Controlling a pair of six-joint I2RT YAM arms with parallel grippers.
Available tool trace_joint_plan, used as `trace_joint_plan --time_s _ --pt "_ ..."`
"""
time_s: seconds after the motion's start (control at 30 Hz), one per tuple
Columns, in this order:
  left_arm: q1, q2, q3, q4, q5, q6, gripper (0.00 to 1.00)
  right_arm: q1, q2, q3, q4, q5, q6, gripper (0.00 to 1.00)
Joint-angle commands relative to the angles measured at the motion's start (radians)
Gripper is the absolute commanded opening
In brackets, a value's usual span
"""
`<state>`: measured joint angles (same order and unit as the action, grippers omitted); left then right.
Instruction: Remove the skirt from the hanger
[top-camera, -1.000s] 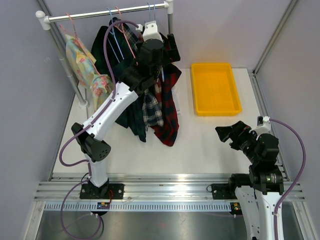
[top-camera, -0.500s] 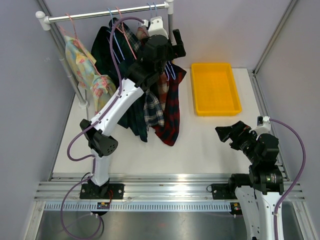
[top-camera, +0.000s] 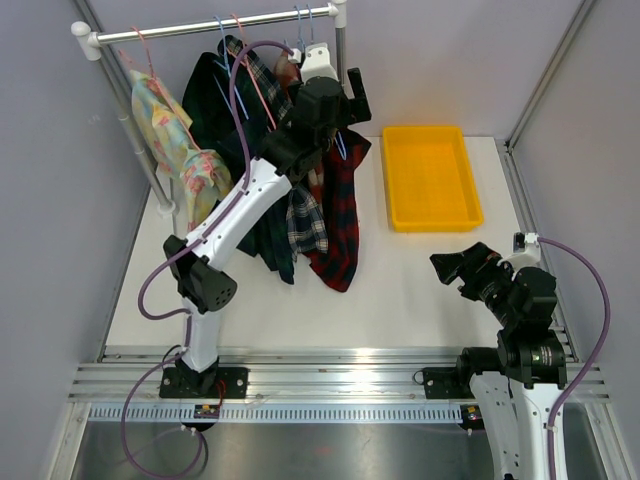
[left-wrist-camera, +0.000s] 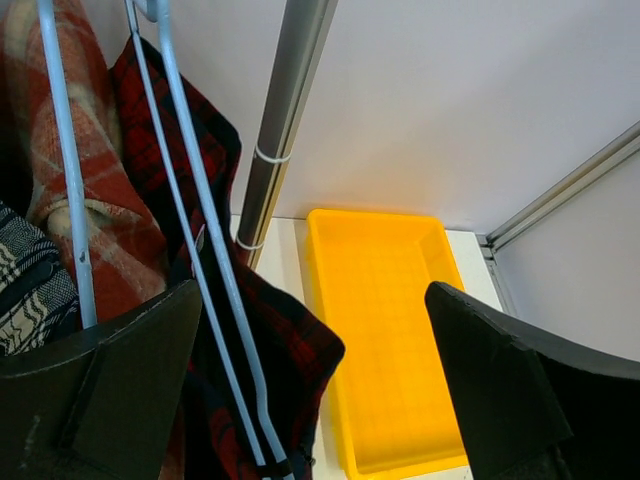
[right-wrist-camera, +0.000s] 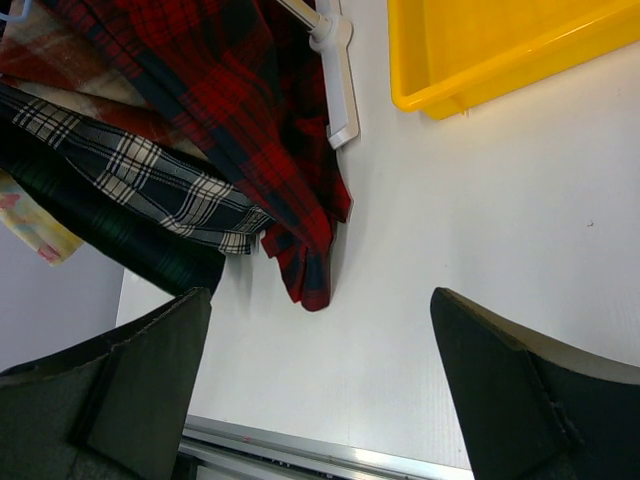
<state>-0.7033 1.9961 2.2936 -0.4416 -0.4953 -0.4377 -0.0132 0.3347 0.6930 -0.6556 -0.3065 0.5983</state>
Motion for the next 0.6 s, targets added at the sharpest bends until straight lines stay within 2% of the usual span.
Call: trace_joint_plan --time_s 0.0,0.17,0.3,0.47,0.57 --pt "0.008 -0.048 0.006 0.040 -0.049 -0.001 0.99 0.005 -0.005 0.000 0.033 -0.013 -0.015 1.00" --pt "0.024 0.032 0.099 -0.045 -0.043 -0.038 0.99 0.005 -0.003 0.002 0.030 -0.013 -0.015 1.00" --pt "0.056 0.076 0.112 -0.005 -0.002 -0.056 0.97 0.007 -0.003 0.003 0.028 -0.016 -0.015 0.99" --pt "0.119 0.165 0.201 -0.005 0.106 -0.116 0.75 0.009 -0.005 0.002 0.027 -0.016 -0.014 0.99" --pt "0.139 0.171 0.185 0.009 0.121 -0.137 0.61 0.007 -0.003 0.002 0.031 -0.013 -0.015 0.99"
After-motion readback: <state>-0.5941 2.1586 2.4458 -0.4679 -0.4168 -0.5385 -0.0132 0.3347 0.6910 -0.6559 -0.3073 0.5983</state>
